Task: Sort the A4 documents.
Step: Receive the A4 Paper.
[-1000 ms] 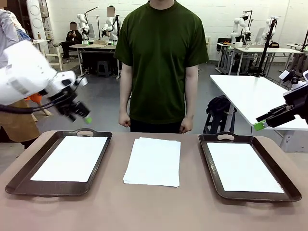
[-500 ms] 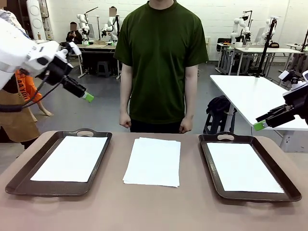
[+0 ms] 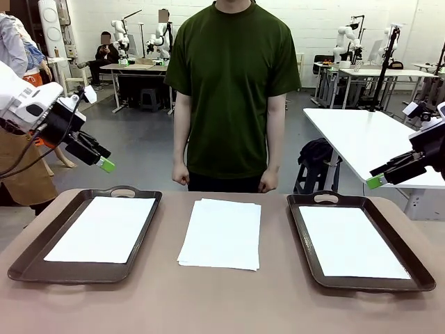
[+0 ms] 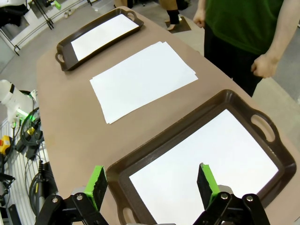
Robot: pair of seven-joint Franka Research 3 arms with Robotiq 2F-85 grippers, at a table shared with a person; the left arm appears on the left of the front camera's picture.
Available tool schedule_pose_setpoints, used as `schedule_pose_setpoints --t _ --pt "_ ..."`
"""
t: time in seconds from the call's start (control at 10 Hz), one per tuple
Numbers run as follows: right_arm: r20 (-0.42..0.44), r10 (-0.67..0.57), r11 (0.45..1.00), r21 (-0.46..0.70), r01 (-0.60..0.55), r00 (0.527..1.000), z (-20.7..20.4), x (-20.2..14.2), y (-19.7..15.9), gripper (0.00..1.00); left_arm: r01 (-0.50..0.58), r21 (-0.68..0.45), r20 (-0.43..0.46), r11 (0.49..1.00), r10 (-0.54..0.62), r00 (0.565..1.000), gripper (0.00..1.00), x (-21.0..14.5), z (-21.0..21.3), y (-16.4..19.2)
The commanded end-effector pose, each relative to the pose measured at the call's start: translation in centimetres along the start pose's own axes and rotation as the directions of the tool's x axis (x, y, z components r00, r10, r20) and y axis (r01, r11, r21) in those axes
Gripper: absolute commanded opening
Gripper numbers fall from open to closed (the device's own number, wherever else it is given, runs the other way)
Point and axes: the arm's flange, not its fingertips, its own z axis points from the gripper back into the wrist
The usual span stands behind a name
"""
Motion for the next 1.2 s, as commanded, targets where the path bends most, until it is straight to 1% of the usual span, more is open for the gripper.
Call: schedule_pose_setpoints --t 0.0,0.2,0.3,0.6,0.7,0.8,1.1 --pt "0.0 0.005 1.0 -0.01 -0.005 1.0 -0.14 -0.06 -0.01 1.0 -0.169 0.095 0.053 0.981 0.165 0.985 1.0 -0.13 0.04 -0.52" --pt "0.0 0.005 1.0 -0.01 -0.005 1.0 -0.14 -0.06 -0.01 1.0 -0.265 0.095 0.083 0.96 0.258 0.963 1.0 -0.5 -0.11 -0.23" --pt "0.0 0.005 1.0 -0.01 -0.005 1.0 -0.14 -0.06 -0.01 1.0 -0.291 0.081 0.086 0.953 0.284 0.955 1.0 -0.68 0.02 -0.19" --pt "0.0 0.005 1.0 -0.01 -0.005 1.0 -0.14 -0.06 -0.01 1.0 -0.284 0.032 0.079 0.958 0.281 0.957 1.0 -0.87 0.08 0.1" --pt "0.0 0.005 1.0 -0.01 -0.005 1.0 -0.14 -0.06 -0.01 1.0 -0.287 -0.019 0.078 0.958 0.288 0.955 1.0 -0.73 0.08 0.33" --pt "0.0 0.005 1.0 -0.01 -0.005 1.0 -0.14 -0.06 -0.01 1.0 -0.277 0.064 0.061 0.959 0.273 0.96 1.0 -0.94 -0.02 0.29" --pt "0.0 0.005 1.0 -0.01 -0.005 1.0 -0.14 -0.06 -0.01 1.0 -0.277 0.064 0.061 0.959 0.273 0.96 1.0 -0.94 -0.02 0.29"
